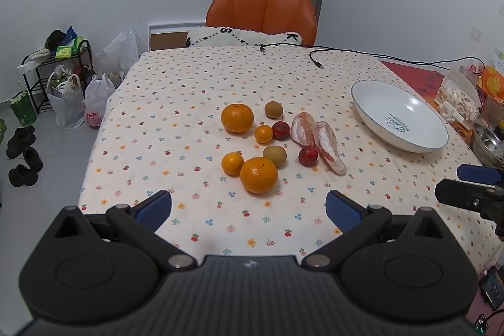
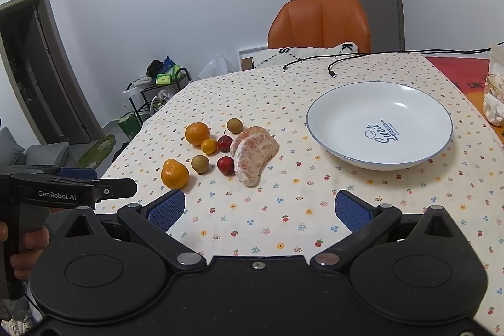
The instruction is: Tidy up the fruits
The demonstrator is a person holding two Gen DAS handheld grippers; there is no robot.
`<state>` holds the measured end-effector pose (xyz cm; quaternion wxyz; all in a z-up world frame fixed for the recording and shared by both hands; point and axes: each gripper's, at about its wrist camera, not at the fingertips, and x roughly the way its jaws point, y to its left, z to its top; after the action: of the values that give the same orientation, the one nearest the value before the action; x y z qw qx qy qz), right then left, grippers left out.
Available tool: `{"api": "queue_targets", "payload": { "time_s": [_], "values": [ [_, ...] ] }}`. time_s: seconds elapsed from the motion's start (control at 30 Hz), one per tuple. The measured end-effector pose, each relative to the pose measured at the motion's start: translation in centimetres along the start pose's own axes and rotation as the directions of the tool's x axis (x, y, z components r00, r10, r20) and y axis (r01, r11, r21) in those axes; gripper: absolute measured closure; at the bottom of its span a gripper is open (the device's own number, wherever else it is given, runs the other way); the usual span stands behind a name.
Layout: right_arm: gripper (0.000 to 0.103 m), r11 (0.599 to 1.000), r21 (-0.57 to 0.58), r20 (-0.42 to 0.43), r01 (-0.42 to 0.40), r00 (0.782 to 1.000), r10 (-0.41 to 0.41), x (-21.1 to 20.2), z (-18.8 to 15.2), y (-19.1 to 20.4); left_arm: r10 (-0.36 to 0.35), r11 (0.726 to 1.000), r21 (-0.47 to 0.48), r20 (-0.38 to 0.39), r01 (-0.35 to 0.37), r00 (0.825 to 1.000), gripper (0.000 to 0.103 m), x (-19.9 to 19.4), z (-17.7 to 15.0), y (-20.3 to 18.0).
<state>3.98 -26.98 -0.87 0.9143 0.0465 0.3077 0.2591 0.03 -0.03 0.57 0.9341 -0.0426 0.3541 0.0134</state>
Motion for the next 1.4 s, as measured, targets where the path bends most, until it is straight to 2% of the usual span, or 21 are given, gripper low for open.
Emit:
{"api": "queue_targets", "payload": {
  "time_s": [0.9,1.03,1.13,1.27,1.4],
  "values": [
    [0.0,0.999,0.006,0.005,-0.034,0.999,0.034,1.5,-0.2,-0.6,-0.027,0.999,-0.029,0.024,0.027,0.999,0.001,1.3,0.1,0.5],
    [0.002,0.999,-0.005,0.002,-0.044,0.999,0.044,2.0,-0.3,-0.6,-0.034,0.999,-0.033,0.029,0.035,0.999,0.002,1.6,0.1,0.7],
    [0.008,0.999,-0.004,-0.003,-0.053,0.999,0.053,2.5,-0.4,-0.7,-0.046,0.998,-0.037,0.036,0.048,0.998,0.002,1.9,0.0,0.7],
    [0.016,0.998,0.006,-0.013,-0.059,0.998,0.059,3.1,-0.4,-0.9,-0.058,0.997,-0.04,0.052,0.06,0.997,0.012,2.3,0.0,0.6],
    [0.018,0.998,0.01,-0.013,-0.064,0.998,0.064,3.7,0.0,-1.0,-0.077,0.995,-0.057,0.044,0.079,0.996,0.026,3.0,0.0,0.7]
  ]
}}
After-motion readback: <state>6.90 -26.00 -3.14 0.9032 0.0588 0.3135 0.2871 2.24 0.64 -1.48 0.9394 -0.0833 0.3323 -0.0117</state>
